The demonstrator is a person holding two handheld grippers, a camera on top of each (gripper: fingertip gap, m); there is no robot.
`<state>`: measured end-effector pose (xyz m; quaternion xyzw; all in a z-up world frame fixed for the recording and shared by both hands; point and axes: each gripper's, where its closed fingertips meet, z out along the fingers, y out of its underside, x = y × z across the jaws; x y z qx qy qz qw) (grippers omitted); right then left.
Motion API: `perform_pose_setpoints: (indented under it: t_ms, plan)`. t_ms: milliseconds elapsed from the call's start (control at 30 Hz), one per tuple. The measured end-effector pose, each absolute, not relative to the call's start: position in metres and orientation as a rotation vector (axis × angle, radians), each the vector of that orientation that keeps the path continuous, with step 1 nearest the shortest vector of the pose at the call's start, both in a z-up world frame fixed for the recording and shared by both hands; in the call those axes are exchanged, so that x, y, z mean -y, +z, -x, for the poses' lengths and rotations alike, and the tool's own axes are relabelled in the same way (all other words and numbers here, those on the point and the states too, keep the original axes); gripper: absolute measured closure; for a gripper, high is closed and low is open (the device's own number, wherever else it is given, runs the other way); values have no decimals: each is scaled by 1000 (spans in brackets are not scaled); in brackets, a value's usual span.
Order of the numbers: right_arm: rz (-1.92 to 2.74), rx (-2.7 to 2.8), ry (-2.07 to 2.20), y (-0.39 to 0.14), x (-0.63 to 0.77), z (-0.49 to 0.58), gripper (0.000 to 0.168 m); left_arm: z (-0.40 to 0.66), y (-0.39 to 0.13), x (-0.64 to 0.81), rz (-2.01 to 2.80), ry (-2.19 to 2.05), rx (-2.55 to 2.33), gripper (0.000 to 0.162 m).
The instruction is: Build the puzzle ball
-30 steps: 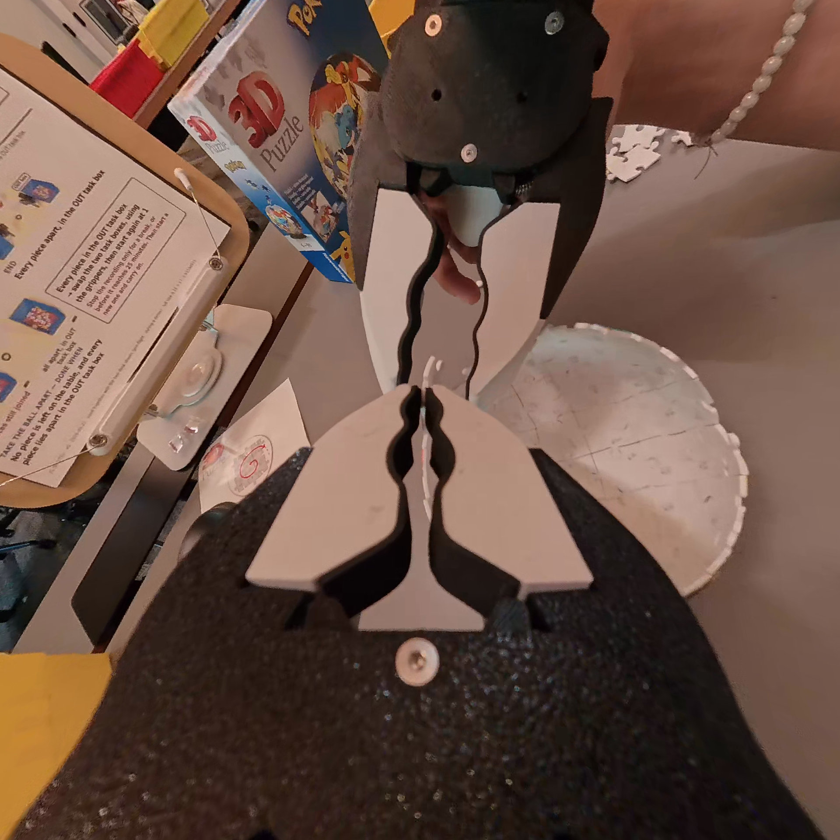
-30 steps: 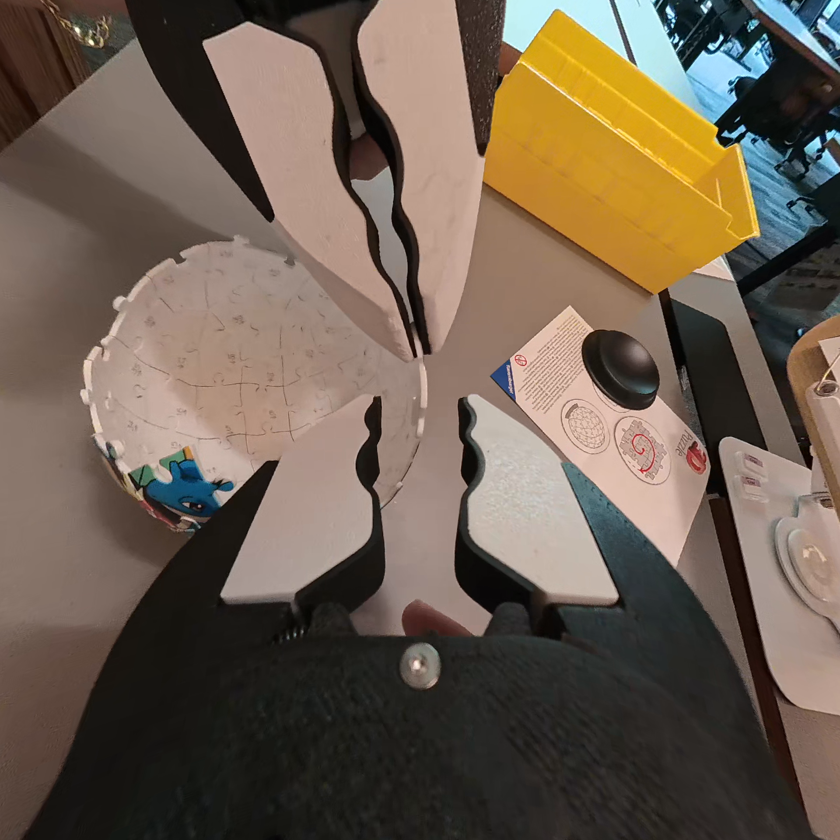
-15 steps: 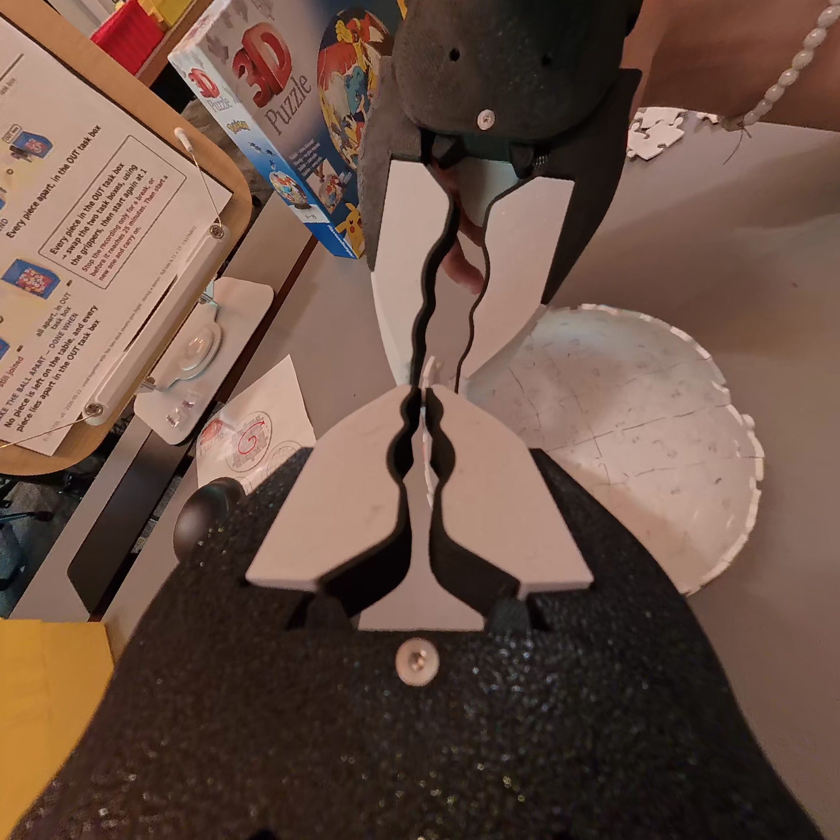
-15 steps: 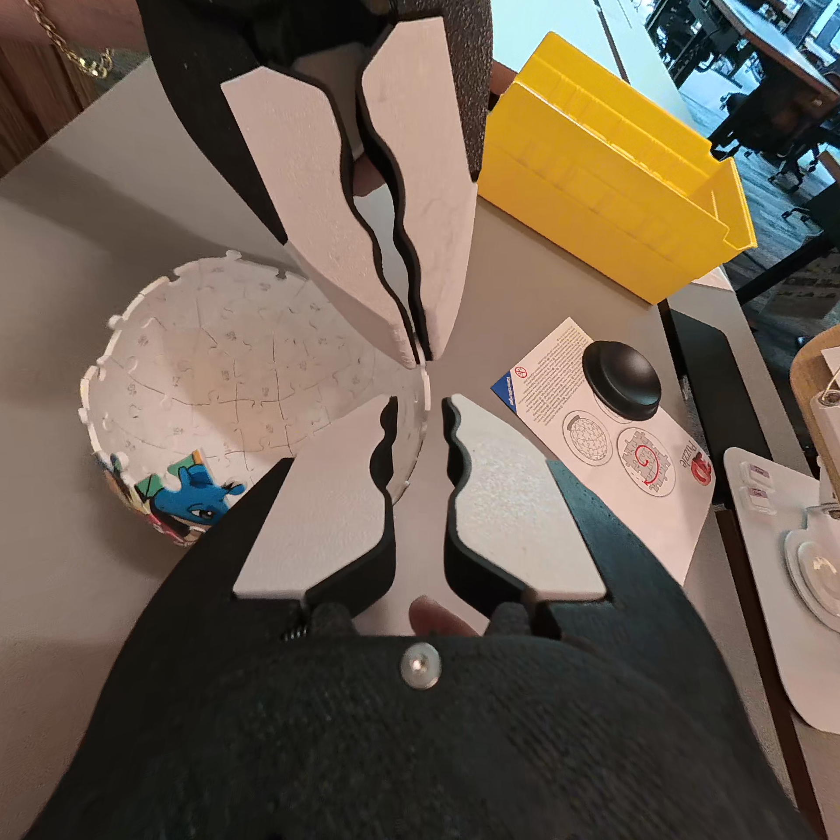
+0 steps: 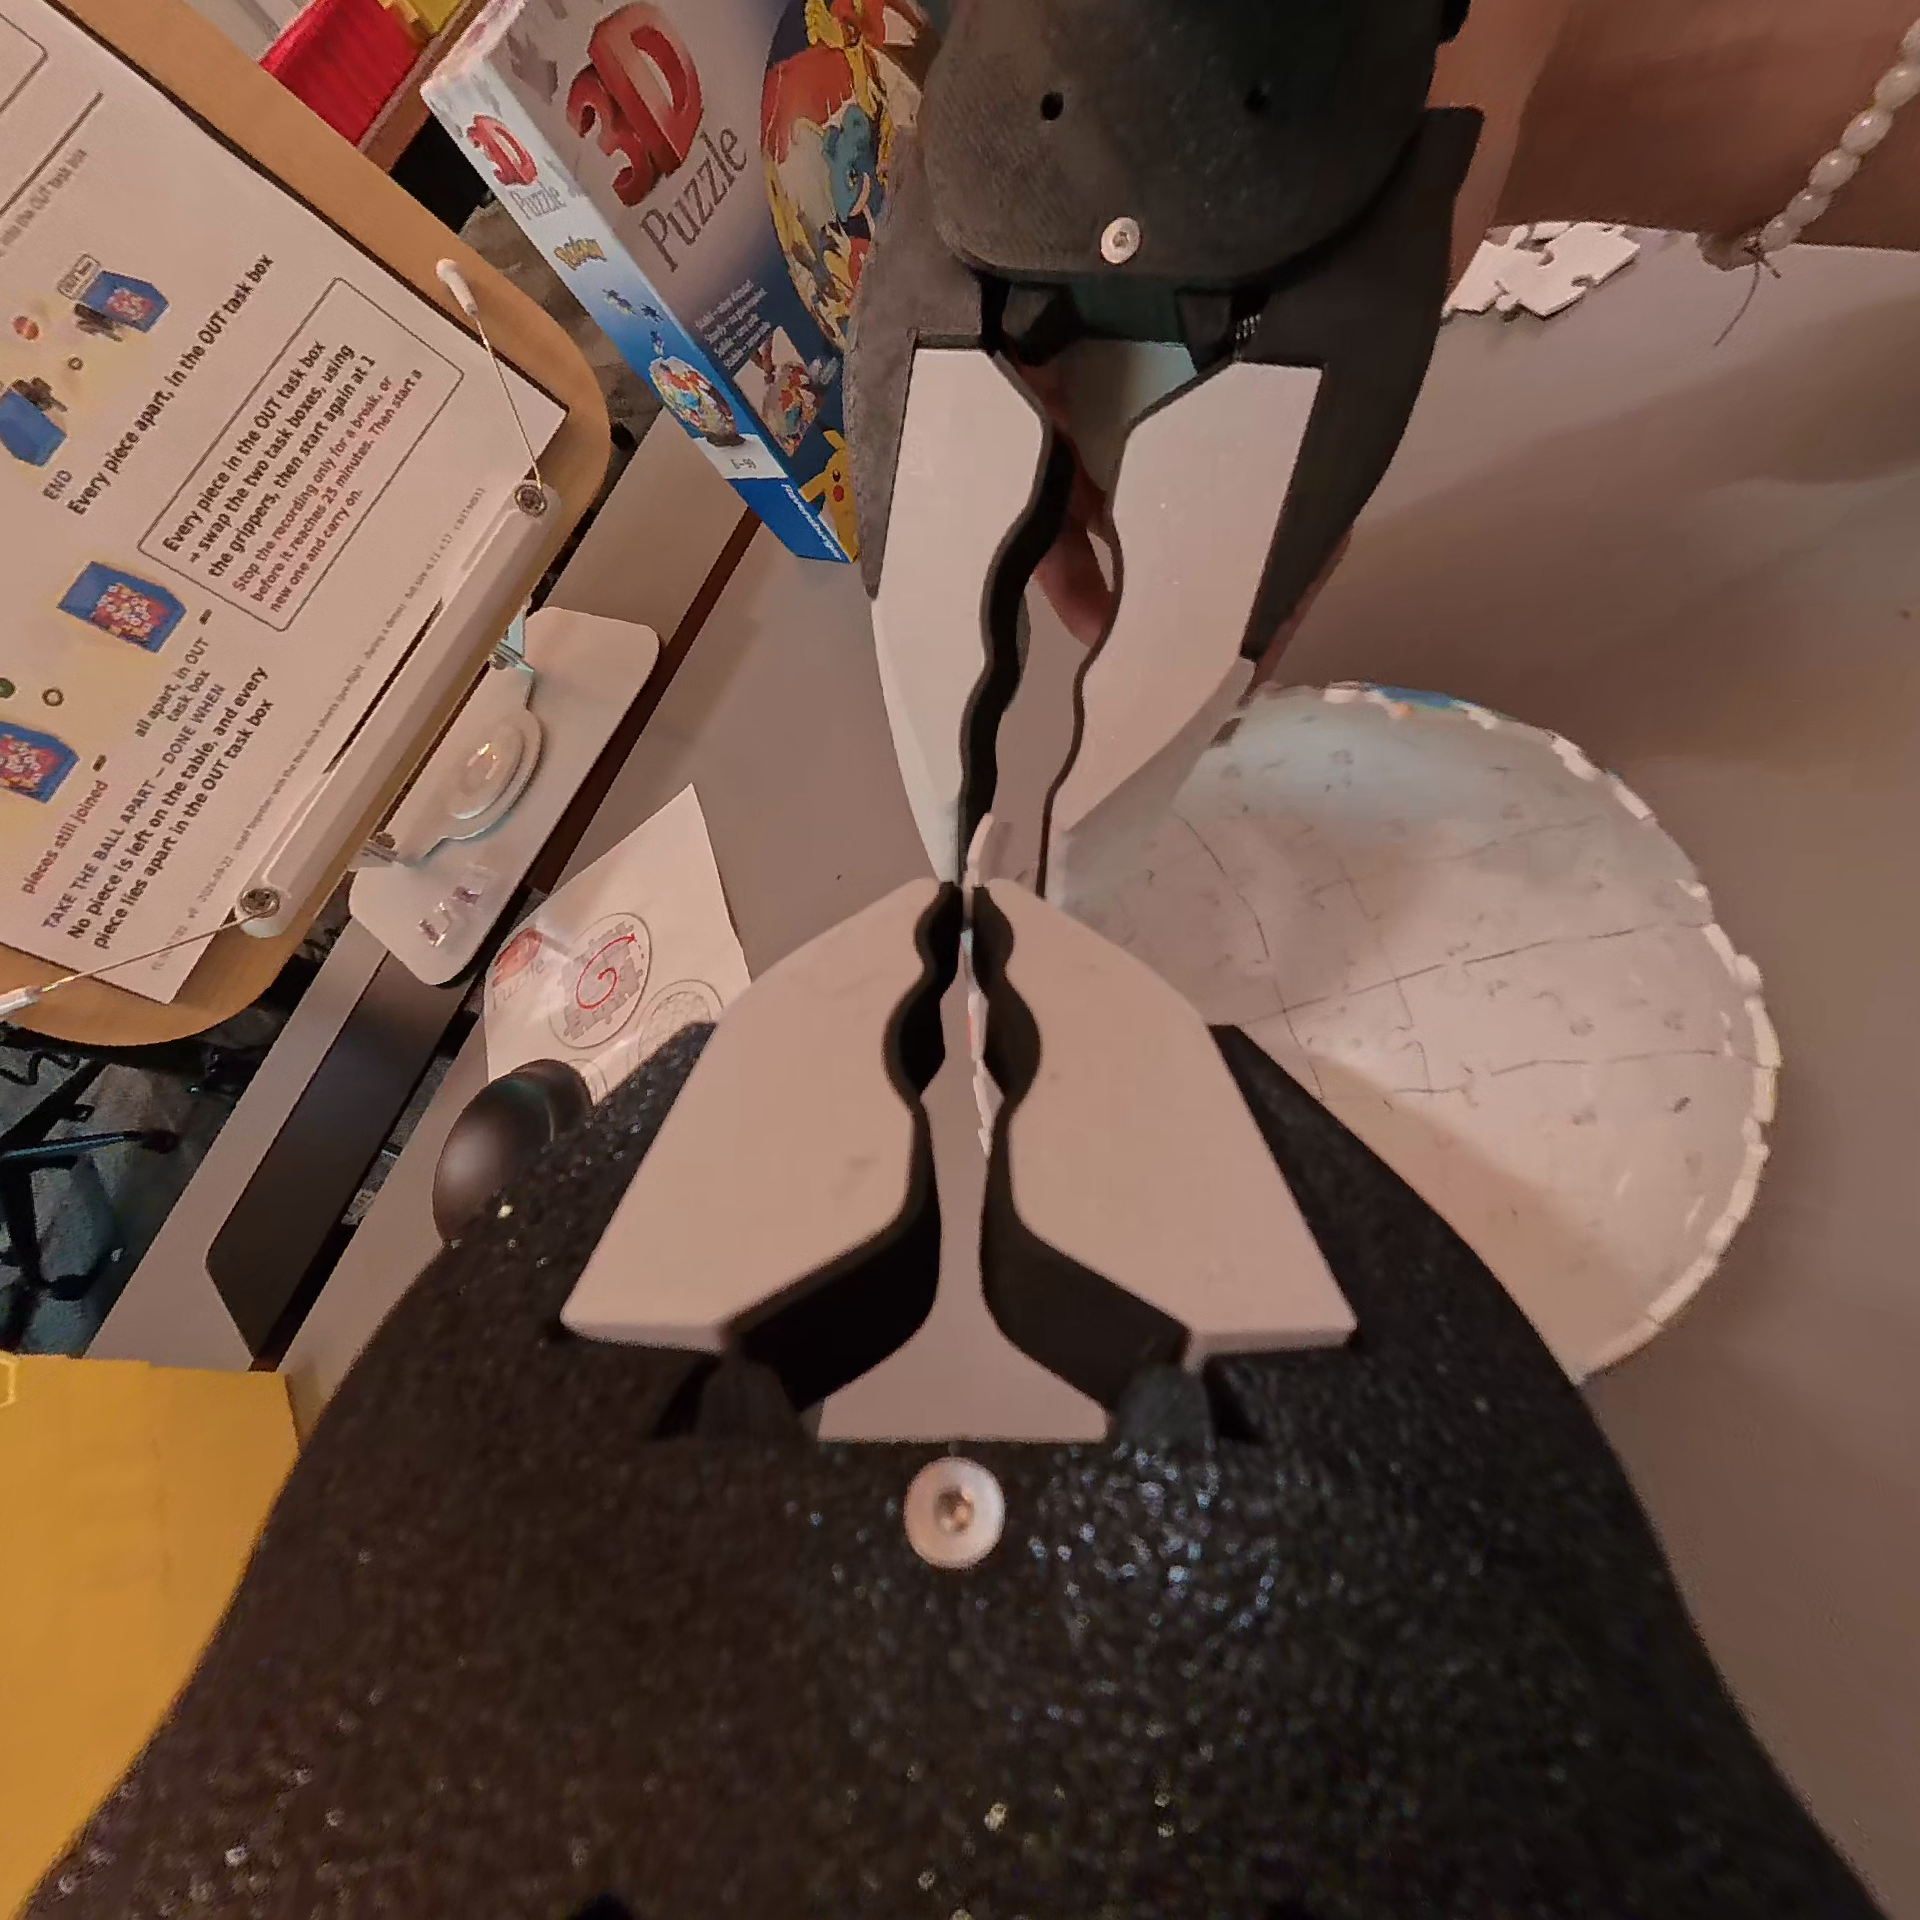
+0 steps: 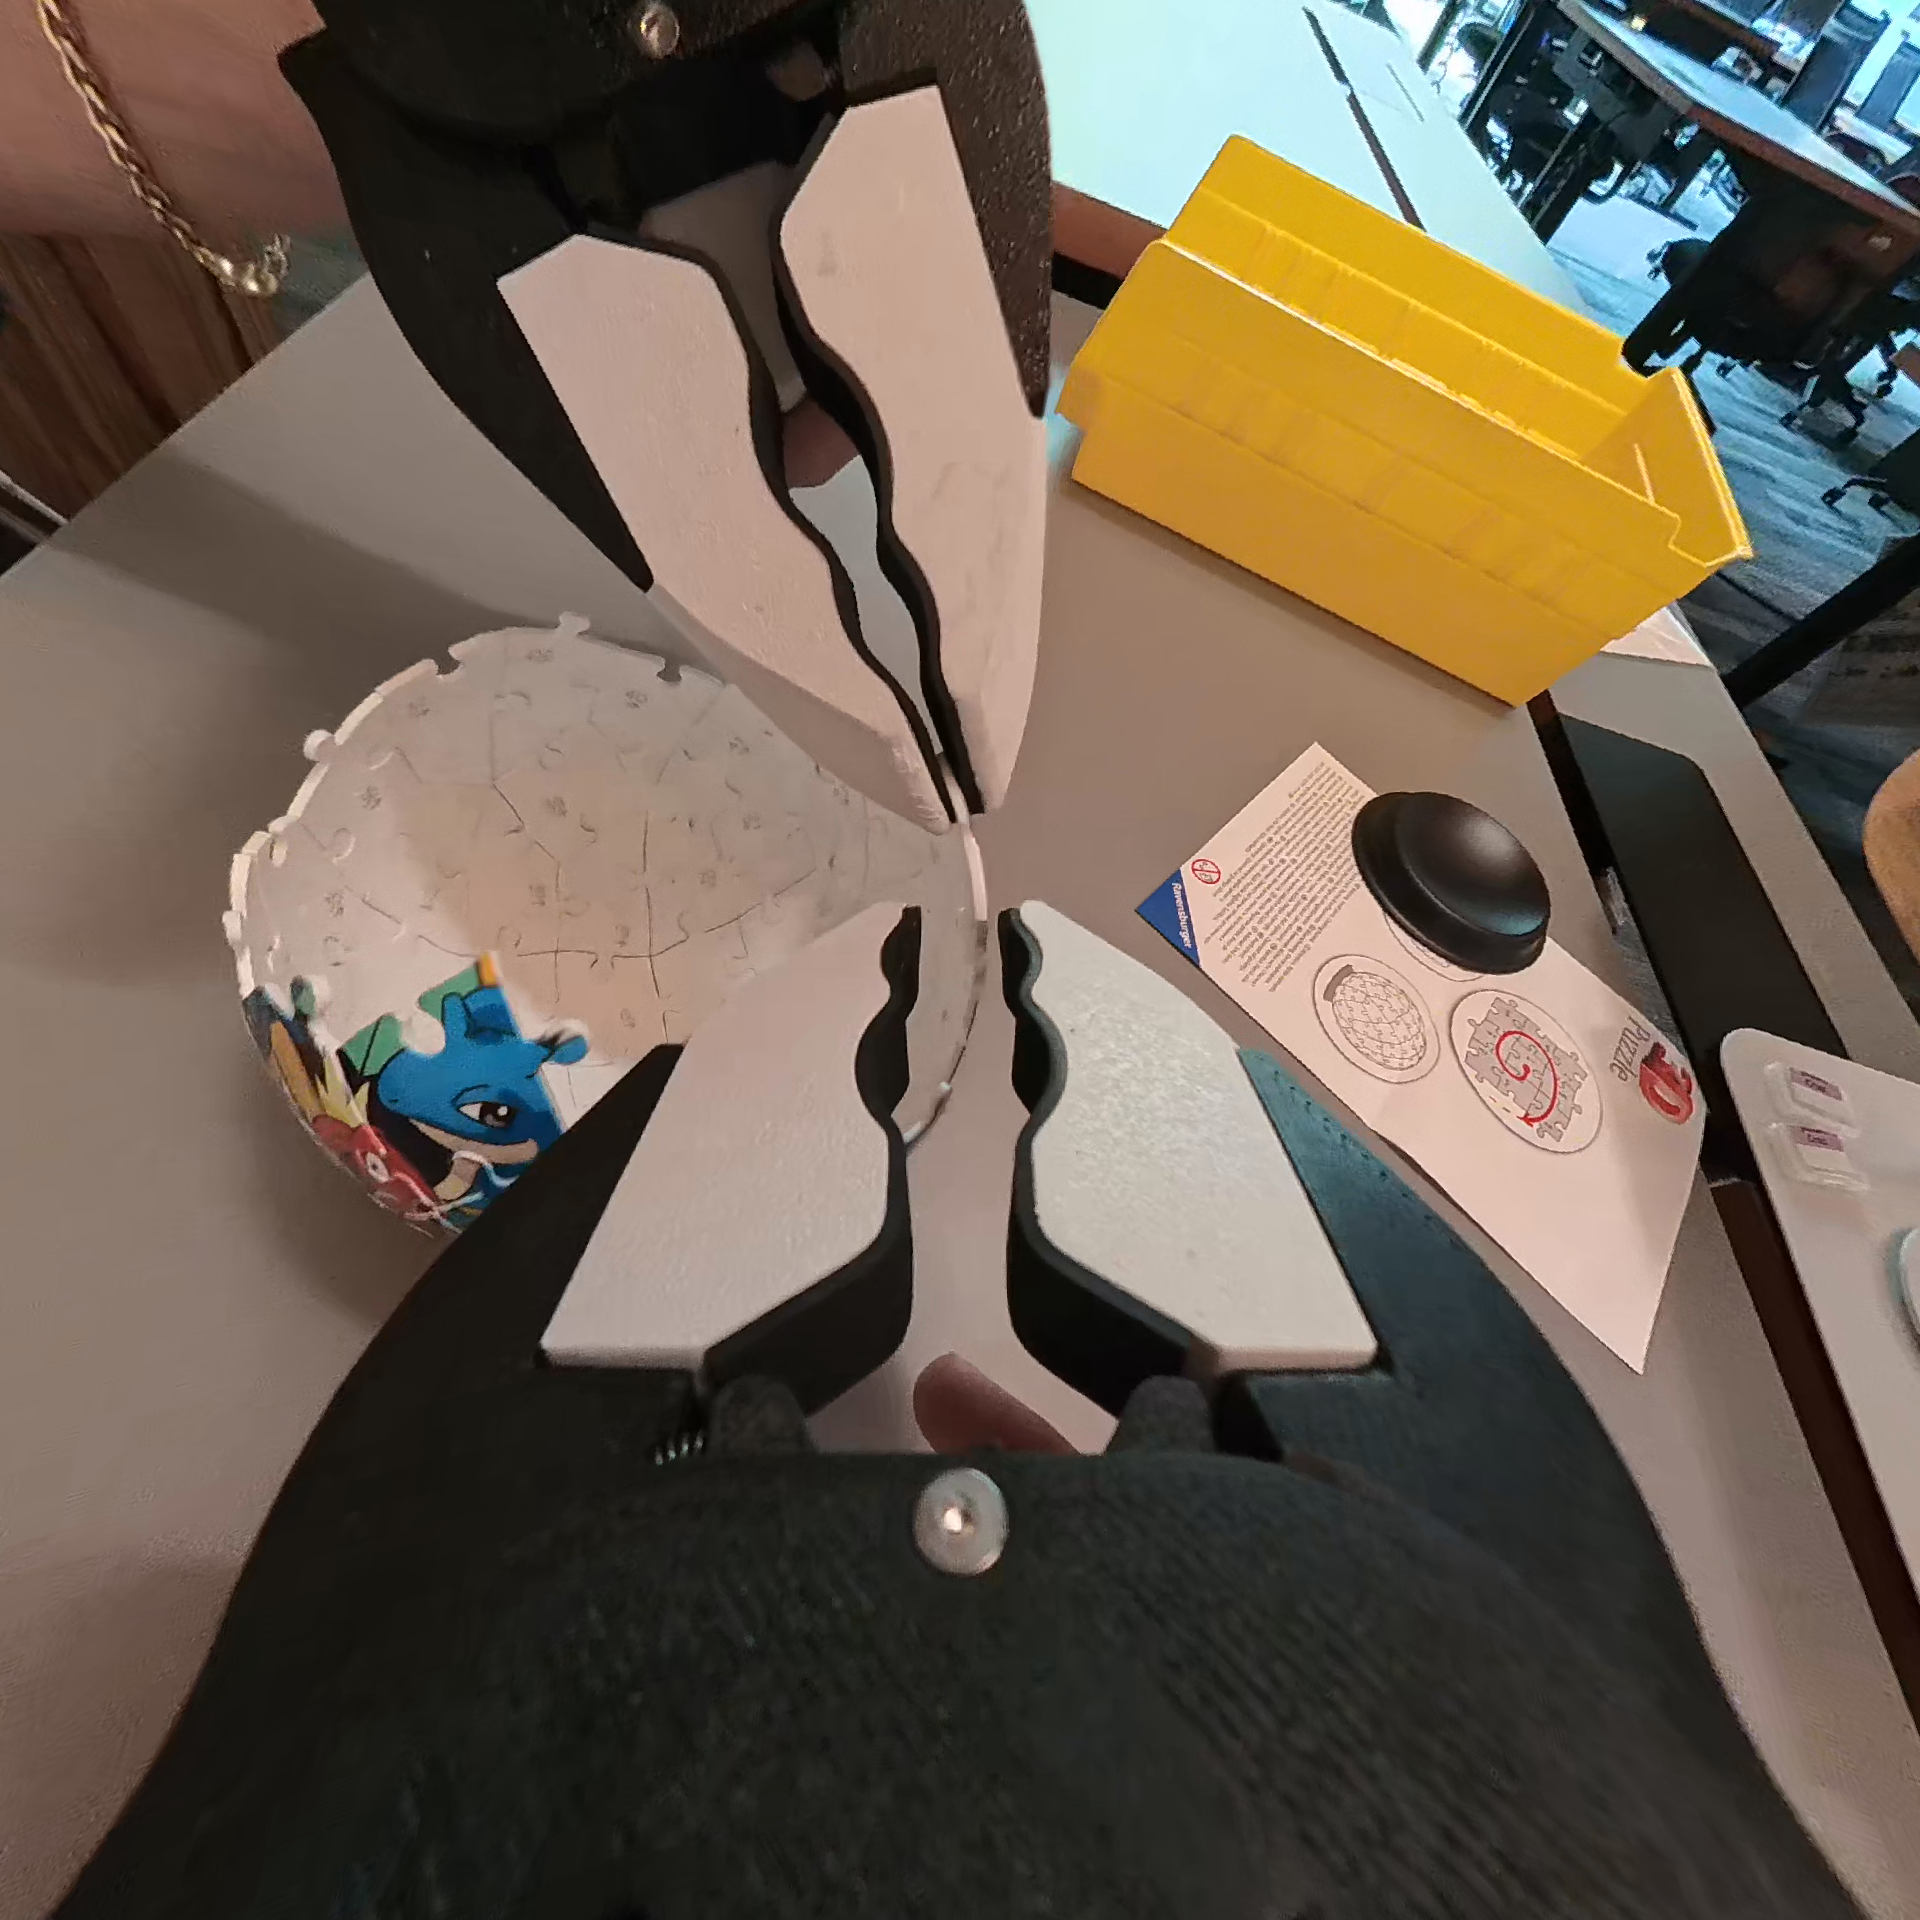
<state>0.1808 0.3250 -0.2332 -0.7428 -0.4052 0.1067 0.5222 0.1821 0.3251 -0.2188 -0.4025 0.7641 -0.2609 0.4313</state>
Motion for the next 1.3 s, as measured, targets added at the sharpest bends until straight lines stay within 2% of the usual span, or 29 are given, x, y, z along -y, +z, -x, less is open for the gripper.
perform_pose_setpoints:
  t_ms: [33,167,300,467,633,867,1300]
  plan:
    - [1782,964,259,-234,-326,-181,154,-182,-219,-326,1008,-652,-1904,160]
    - [1795,956,272,-236,-328,-184,150,-182,-219,-329,1025,-667,-1892,160]
    - [1788,986,297,-232,-328,-188,135,-179,-218,-331,1031,-668,-1880,160]
    - [1791,970,455,-226,-332,-191,127,-177,-222,-336,1039,-633,-1886,160]
    - [1907,1007,534,-242,-331,-195,116,-182,-223,-335,1045,-683,-1879,160]
    - [1949,976,541,-249,-337,-199,128,-193,-219,-332,1012,-682,-1906,160]
    - [2001,951,423,-260,-327,-212,132,-206,-218,-317,903,-680,-2060,160]
